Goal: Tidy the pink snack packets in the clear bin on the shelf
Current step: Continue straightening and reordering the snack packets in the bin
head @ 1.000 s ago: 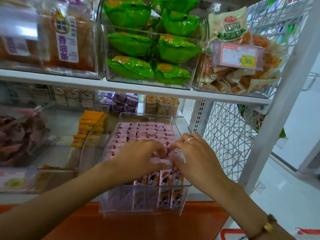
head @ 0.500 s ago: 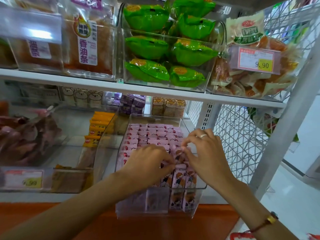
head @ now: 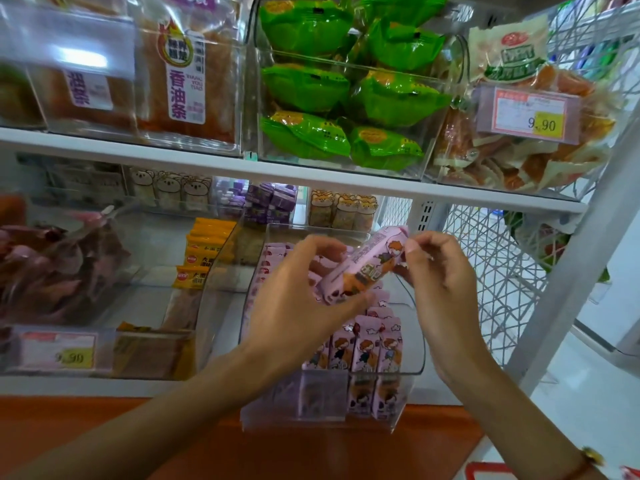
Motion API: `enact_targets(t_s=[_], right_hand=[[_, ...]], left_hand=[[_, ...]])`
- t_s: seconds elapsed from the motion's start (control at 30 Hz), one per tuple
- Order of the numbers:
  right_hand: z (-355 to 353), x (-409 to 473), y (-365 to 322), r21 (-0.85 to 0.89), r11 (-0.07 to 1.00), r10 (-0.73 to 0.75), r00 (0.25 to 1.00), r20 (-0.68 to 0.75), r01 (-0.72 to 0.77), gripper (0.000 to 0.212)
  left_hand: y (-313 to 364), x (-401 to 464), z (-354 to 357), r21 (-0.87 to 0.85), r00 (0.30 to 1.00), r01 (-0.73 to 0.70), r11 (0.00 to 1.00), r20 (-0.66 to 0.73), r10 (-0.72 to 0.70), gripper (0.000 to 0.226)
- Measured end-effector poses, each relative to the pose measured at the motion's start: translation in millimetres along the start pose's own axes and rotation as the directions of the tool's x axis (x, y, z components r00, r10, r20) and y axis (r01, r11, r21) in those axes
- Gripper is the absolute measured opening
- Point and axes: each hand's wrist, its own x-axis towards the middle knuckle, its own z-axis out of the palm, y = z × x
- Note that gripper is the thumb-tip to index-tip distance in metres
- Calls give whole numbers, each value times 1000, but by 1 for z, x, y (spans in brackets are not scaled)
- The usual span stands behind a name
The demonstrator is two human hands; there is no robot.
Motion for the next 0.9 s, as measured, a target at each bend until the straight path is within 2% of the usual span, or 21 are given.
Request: enact_targets(t_s=[0.1,0.2,0.27,0.33,0.4,0.5,0.57,0.63,0.7,0.77,0.83,0.9], right_hand=[[3,-3,1,210,946,241,969,55,-248,8],[1,-3,2,403,796,395,892,218,-451,21],[1,-5,1,434,734,422,851,311,-522,32],[0,-6,3,347,784,416,850,322,-515,37],[-2,-8,4,226,862,395,881,262,-454,36],[-2,-10,4,111,926,334,920,205,-361,51],[-2,-11,4,57,956,274,944,183,-288,59],[-2,-10,4,53,967,239,956,173,-251,57],[-4,-7,4,106,955,252,947,199,-276,57],[-6,-4,5,102,944,282,928,242,-314,56],[-7,-4,7,64,941,306,918,251,-331,49],[-6,-4,9,43,931,344,910,233,-363,45]], left_hand=[[0,0,-6,103,994,-90,991,-59,96,33],[-3,-1,-8,58,999,-4,998,-36,7,27],[-4,-2,-6,29,999,35,999,16,-35,32],[-4,-4,-4,46,995,45,998,90,-49,45],[-4,-6,-2,126,990,39,991,128,-55,52],[-5,-8,1,172,996,-28,985,84,14,59],[-5,-7,2,173,996,-77,982,58,68,51],[-4,-6,2,119,994,-66,991,89,56,42],[-2,-3,1,-27,981,20,999,193,-15,36],[-1,1,0,-212,945,170,962,312,-98,29],[-1,5,-4,-340,868,391,855,445,-219,28],[-2,8,-9,-376,768,565,734,564,-303,34]])
